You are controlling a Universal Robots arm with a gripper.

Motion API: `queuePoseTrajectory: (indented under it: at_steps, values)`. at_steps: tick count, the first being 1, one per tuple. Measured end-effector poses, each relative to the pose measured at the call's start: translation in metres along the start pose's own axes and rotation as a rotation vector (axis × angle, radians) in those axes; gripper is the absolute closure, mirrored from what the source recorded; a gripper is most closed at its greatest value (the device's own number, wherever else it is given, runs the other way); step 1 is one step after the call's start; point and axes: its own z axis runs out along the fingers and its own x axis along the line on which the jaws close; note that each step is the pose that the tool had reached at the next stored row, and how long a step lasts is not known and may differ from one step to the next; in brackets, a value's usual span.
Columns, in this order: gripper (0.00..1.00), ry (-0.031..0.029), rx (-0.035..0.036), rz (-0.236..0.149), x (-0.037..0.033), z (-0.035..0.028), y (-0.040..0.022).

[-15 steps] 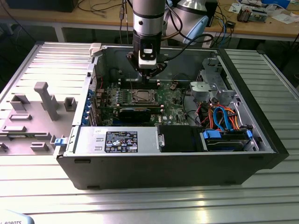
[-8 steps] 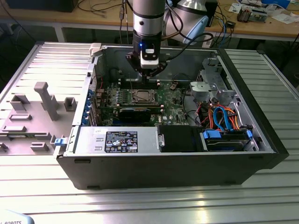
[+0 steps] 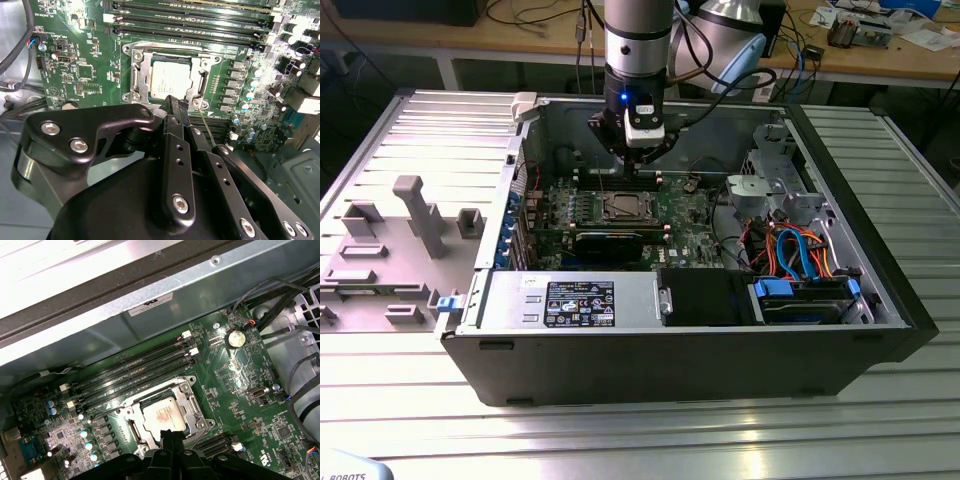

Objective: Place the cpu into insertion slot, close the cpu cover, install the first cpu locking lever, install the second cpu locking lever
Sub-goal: 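Install the first cpu locking lever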

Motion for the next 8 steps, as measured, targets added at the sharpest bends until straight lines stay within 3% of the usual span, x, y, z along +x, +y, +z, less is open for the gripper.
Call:
queuePoseTrajectory:
  at_steps: [8]
  values:
    - [0.89, -0.0001, -0.0001, 0.0, 0.0001, 0.0, 0.0]
